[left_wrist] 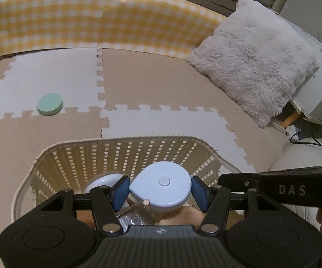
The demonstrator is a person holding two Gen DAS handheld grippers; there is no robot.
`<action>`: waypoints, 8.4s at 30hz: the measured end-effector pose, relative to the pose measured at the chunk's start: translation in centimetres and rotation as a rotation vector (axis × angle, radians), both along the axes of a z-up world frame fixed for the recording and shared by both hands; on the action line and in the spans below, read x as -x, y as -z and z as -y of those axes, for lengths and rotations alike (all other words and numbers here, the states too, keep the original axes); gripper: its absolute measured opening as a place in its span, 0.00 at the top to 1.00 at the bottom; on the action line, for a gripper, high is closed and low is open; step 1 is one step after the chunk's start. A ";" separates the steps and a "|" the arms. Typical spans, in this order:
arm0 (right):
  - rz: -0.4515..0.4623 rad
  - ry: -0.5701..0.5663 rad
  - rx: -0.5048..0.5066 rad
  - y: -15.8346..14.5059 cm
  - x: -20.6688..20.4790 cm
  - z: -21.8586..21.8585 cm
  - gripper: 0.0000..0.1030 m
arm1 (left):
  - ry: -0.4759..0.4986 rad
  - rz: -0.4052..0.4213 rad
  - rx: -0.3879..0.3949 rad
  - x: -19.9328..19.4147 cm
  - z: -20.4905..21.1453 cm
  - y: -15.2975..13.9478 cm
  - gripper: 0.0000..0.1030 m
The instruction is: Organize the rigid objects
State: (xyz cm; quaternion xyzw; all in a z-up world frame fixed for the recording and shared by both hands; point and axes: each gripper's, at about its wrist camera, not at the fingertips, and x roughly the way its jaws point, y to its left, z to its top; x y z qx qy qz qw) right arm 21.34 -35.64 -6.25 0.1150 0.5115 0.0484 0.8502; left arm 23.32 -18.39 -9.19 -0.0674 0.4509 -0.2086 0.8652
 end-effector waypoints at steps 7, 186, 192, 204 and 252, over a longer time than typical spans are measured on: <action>-0.001 -0.001 0.007 -0.1 0.0 0.0 0.95 | -0.013 -0.008 0.006 -0.6 0.2 0.9 0.41; -0.024 -0.011 0.025 0.3 -0.4 -0.2 0.95 | 0.278 -0.033 -0.097 3.3 -4.1 -5.3 0.06; -0.006 -0.009 0.053 -0.2 -0.1 -0.5 0.90 | 0.219 -0.006 -0.086 4.5 -5.4 -7.1 0.00; 0.128 0.025 0.119 -5.4 3.7 -0.9 0.71 | 0.098 0.087 -0.091 8.5 -7.3 -9.7 0.00; 0.610 0.103 0.324 -9.0 23.3 -5.4 0.00 | -0.201 0.401 -0.188 21.2 -11.9 -11.6 0.00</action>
